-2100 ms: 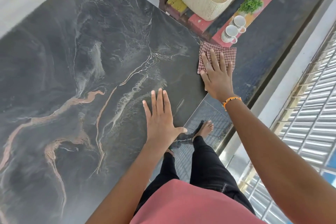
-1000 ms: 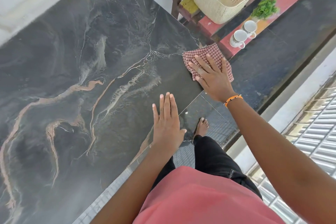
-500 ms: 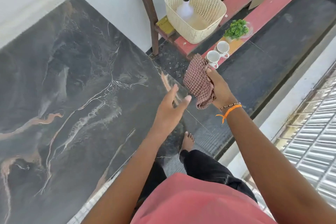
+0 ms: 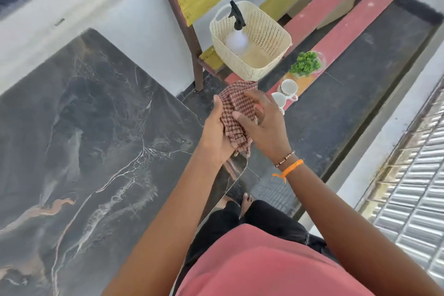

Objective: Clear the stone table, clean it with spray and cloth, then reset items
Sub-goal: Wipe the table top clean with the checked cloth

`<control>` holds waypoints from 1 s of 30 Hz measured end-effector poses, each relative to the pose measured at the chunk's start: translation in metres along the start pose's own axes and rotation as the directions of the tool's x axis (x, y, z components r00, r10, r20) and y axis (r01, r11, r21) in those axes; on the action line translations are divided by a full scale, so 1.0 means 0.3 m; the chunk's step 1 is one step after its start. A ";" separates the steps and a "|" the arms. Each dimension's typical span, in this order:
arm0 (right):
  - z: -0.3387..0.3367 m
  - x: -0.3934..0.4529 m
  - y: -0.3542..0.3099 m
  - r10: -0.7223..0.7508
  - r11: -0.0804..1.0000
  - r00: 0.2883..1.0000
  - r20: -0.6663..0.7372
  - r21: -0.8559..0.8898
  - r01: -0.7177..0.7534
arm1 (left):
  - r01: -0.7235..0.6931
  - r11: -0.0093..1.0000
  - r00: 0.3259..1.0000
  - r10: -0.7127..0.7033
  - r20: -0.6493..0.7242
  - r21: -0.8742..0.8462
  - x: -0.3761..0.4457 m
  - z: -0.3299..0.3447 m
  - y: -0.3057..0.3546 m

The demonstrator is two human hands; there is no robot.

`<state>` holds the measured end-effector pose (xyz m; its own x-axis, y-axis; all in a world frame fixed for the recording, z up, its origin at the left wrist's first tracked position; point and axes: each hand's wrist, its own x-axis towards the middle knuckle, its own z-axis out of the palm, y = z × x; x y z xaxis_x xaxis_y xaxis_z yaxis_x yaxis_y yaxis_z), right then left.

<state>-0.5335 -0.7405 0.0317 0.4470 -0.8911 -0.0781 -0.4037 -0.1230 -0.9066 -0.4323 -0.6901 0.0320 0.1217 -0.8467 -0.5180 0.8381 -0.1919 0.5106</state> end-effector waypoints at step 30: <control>-0.354 0.837 0.132 0.316 0.936 0.751 0.580 -0.318 -0.149 | 0.182 0.980 0.956 -0.156 -0.251 0.085 0.523 0.173 0.101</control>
<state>-0.5219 -1.0155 0.0203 0.6711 -0.4544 -0.5858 -0.6981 -0.1215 -0.7056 -0.4153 -0.8545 0.0017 0.1192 -0.6548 -0.7464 0.7983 -0.3837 0.4641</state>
